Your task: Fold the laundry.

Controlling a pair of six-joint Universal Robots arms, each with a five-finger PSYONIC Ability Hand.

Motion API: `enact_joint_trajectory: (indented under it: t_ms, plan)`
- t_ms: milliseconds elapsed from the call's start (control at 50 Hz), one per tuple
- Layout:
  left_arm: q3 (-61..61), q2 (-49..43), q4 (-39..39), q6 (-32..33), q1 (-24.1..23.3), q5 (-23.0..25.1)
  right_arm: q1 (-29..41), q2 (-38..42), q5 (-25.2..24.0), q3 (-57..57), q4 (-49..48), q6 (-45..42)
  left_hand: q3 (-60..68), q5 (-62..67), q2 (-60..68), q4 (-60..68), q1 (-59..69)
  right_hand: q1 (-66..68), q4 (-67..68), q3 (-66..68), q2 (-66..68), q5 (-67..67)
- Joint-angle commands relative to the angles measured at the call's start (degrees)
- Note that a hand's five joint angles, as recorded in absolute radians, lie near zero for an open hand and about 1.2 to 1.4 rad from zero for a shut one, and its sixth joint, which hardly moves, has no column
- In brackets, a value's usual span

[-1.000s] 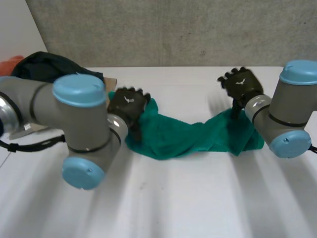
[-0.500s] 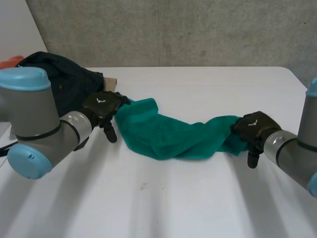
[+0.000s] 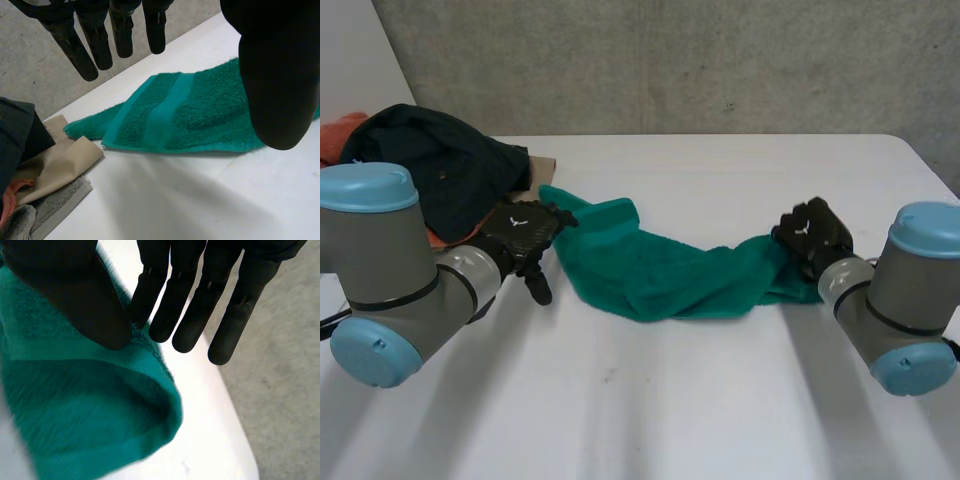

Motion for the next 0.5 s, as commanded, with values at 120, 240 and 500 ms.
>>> enact_joint_trajectory:
  t_ms: [120, 240, 500]
  plan:
    - [4.0, -5.5, 2.8, 0.0, 0.5, -0.3, 3.2, -22.0, -1.2, -8.0, 18.5, 16.2, -2.5, -1.7, -2.2, -2.1, -2.8, 16.1, 11.7, 12.1, 12.7, 13.8]
    - [5.2, -5.7, 1.4, -1.3, -0.7, -1.9, 3.1, -20.5, -2.7, -14.6, 33.0, 20.2, -3.7, -2.9, -3.4, -3.3, -3.9, 16.1, 11.7, 12.1, 12.7, 13.8]
    - [8.4, -10.0, 1.0, -1.3, -5.2, -2.2, 9.6, -27.1, -2.2, -19.2, 40.9, 25.7, -4.7, -3.9, -4.4, -4.3, -5.0, 16.1, 11.7, 12.1, 12.7, 13.8]
